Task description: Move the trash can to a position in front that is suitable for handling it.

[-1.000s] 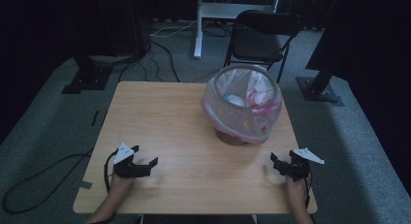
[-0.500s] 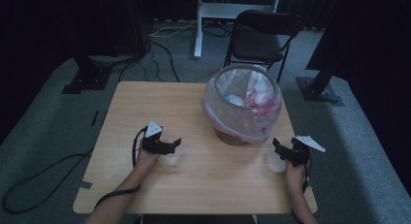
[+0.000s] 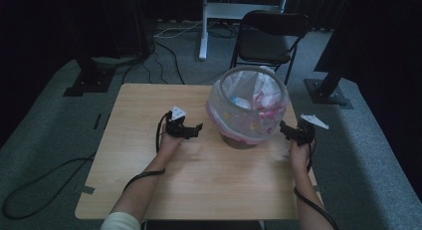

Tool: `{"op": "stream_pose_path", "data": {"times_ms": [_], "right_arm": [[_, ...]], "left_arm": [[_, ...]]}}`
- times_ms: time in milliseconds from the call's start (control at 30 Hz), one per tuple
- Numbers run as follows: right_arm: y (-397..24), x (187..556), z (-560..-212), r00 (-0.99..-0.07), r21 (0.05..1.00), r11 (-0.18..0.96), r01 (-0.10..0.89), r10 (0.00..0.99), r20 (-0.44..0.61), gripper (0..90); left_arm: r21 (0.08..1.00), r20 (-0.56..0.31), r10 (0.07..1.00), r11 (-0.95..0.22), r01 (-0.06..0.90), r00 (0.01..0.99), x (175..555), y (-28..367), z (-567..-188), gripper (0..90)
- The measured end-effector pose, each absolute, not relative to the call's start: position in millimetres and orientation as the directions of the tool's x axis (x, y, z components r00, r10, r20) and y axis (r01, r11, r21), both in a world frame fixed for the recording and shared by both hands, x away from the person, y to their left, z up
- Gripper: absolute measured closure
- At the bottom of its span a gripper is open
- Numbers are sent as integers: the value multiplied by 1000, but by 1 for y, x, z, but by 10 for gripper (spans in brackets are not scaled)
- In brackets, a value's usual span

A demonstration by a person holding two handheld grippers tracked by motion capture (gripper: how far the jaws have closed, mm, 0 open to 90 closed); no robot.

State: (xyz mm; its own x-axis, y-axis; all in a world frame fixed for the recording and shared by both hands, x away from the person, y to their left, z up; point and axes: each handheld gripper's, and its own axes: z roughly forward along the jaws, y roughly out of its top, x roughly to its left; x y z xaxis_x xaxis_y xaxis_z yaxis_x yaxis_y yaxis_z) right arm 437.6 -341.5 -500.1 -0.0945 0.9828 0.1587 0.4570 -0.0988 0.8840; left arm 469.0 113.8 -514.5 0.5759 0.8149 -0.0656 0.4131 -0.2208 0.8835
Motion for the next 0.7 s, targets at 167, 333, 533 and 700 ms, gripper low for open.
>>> {"op": "stream_pose_path", "data": {"times_ms": [167,333,533,700], "right_arm": [[-341,456,-492,-82,876,-106,471,983,163,138],[-336,469,-484,-91,883,-100,459,983,158,138],[-328,474,-476,-164,897,-76,436,973,162,135],[-321,475,-473,-228,900,-42,434,961,155,148]], "left_arm": [[882,-51,833,-221,416,551,487,105,-503,0],[886,-27,825,-242,396,564,495,93,-490,0],[888,-45,816,-231,397,577,497,80,-483,0],[890,-38,814,-236,389,580,496,76,-479,0]]}}
